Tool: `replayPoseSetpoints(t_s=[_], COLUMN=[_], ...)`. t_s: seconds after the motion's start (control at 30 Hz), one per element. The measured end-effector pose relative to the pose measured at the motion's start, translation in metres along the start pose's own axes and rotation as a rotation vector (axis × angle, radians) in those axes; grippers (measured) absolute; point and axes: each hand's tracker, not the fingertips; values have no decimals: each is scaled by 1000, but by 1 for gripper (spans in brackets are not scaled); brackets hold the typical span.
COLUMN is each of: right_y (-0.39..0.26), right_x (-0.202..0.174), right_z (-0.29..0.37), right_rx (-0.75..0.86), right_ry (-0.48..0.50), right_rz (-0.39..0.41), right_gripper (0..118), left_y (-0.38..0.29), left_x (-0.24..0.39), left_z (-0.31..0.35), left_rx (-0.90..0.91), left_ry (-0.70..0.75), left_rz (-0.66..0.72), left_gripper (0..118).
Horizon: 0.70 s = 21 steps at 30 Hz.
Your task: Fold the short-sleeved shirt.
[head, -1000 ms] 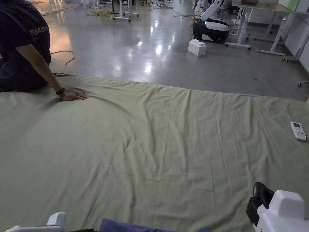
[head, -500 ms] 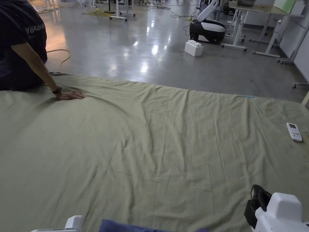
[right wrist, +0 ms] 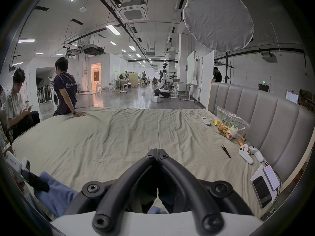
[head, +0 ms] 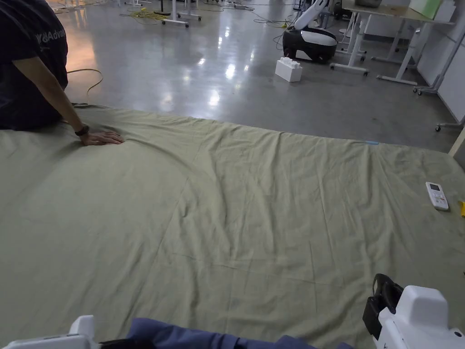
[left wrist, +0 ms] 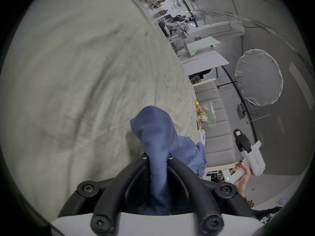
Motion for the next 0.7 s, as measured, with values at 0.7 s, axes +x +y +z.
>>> replayPoseSetpoints(t_s=[0.7], right_y=[-8], right_x=[-8], right_z=[-5], right_rx=[0], right_ry=[38], right_rz=[-11], right_gripper=[0], left_y=[10], left_x=[159], left_z=[46], left_rx=[65], left_ry=[371], left_rz=[-231], left_gripper=[10])
